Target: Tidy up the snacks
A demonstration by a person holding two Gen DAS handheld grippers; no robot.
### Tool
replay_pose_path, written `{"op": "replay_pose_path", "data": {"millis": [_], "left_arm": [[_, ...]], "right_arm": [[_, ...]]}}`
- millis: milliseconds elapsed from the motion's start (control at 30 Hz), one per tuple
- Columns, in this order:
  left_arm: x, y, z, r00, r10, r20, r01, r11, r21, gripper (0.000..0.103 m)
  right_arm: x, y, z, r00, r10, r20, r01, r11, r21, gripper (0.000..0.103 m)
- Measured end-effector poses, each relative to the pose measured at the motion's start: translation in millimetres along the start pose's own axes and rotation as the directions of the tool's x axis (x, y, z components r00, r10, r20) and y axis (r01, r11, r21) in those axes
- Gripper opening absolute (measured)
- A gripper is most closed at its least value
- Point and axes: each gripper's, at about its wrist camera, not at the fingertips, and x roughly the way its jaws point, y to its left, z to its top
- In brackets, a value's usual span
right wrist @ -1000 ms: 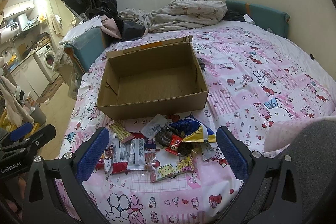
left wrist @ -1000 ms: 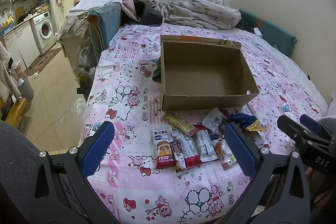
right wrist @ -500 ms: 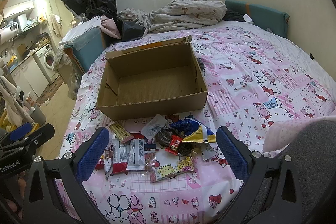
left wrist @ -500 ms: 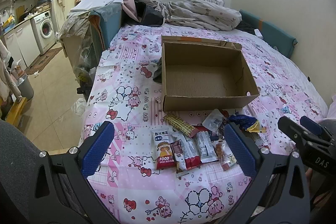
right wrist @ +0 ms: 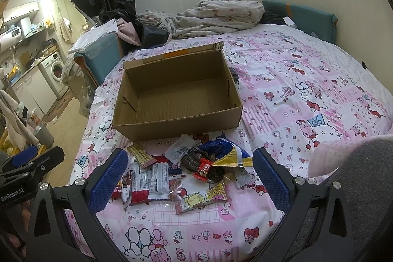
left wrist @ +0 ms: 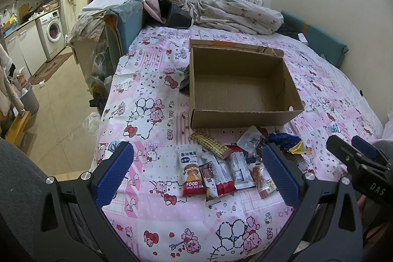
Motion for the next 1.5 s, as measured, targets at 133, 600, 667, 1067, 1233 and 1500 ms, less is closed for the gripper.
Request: {"op": "replay_pose_path", "data": {"millis": [133, 600, 667, 1067, 1233, 1500], "left_arm": [[0.6, 0.1, -0.6, 1.000, -0.001, -0.002, 0.001, 1.000, 0.002, 0.103], [0.5, -1.5, -2.0, 1.000, -0.002, -0.003, 0.002, 1.000, 0.009, 0.103], [-0.2, -0.8, 1.5, 1.000, -0.019, -0.012, 0.019, 1.000, 0.005, 0.103], [60.8, 5.8, 62.6, 0.973, 0.059, -0.224, -0.051, 0.998, 0.041, 0.103], [114.9, 30.3, 43.8, 0.911, 0.045, -0.411, -0.082, 0.994, -0.072, 0.098], [186.7, 44.9, -14.5, 0.765, -0.009, -0.644, -0.152, 0.969, -0.195, 0.057]], "right_arm": [[-0.2, -0.6, -0.5, 1.000, -0.002, -0.005, 0.002, 1.000, 0.002, 0.103], [1.1, -1.1, -0.1, 1.000, 0.000, -0.011, 0.000, 1.000, 0.001, 0.103], [1.3, -5.2, 5.1, 1.000, 0.011, -0.022, -0.011, 1.000, 0.020, 0.103], [44.1, -49.1, 64.7, 0.987, 0.025, -0.161, -0.015, 0.998, 0.059, 0.103], [73.6, -62.6, 54.0, 0.972, 0.046, -0.231, -0.016, 0.991, 0.130, 0.103], [88.4, -67.5, 41.7, 0.954, 0.072, -0.292, -0.019, 0.983, 0.181, 0.103]]}}
